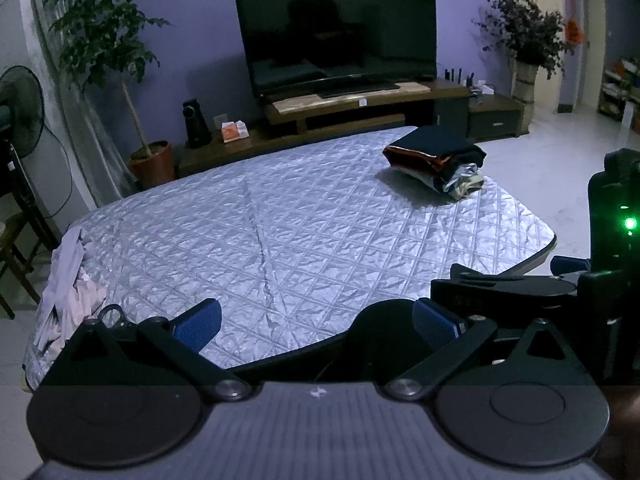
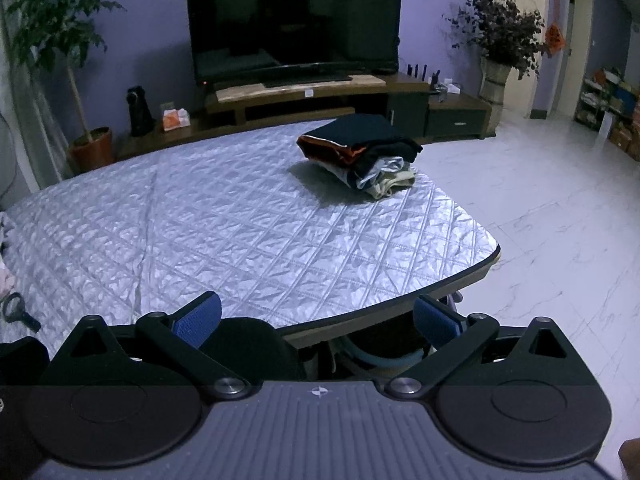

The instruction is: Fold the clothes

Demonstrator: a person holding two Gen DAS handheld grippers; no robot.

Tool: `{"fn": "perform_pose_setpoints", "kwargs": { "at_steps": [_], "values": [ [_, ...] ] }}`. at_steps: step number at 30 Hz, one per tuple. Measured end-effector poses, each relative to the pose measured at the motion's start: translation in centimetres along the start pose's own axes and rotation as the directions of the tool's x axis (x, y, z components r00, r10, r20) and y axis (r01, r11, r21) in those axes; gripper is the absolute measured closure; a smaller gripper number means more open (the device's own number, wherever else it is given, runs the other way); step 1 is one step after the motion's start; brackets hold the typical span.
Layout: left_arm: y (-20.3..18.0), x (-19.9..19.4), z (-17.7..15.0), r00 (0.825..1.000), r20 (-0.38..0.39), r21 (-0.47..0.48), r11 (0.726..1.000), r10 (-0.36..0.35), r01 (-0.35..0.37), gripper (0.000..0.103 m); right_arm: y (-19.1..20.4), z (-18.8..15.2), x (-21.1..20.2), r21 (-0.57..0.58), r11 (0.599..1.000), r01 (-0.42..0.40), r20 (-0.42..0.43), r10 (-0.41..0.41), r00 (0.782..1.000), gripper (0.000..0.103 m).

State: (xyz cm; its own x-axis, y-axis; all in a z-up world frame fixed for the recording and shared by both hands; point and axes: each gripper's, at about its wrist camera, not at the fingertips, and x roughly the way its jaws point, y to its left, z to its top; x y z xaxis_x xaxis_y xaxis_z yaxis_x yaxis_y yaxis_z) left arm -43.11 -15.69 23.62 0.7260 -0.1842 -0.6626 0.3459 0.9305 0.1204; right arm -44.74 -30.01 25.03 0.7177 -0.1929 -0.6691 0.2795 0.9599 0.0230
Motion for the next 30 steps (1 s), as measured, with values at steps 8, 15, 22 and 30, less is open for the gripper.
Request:
{"fn": "perform_pose_setpoints", "kwargs": {
  "at_steps": [8, 15, 22, 30],
  "values": [
    [0.2, 0.0, -0.1, 1.0, -0.009, 0.003, 1.0, -0.019, 0.019, 0.001, 0.1, -0.2, 0.3, 0.001, 1.0, -0.002, -0.011, 0.002, 1.0, 0.0],
    [0.9, 0.3, 0.0, 0.998, -0.024, -0.021, 0.998, -0.064, 0.064, 0.001, 0.0, -0.2, 0.5, 0.001, 1.0, 0.0, -0.012, 0.0, 1.0, 0.0],
    [1.0, 0.7, -0.1, 0.999, 0.009, 0.002, 0.999, -0.05, 0.05, 0.001, -0.3, 0.0, 0.8, 0.021, 1.0, 0.002, -0.013, -0.002, 1.0, 0.0],
    [2.1, 1.6, -0.5, 0.995, 0.094, -0.01, 1.0, -0.013, 0.014, 0.001, -0.7, 1.0, 2.2, 0.045, 0.999, 0.023, -0.008, -0.023, 1.0, 0.0]
  ]
}}
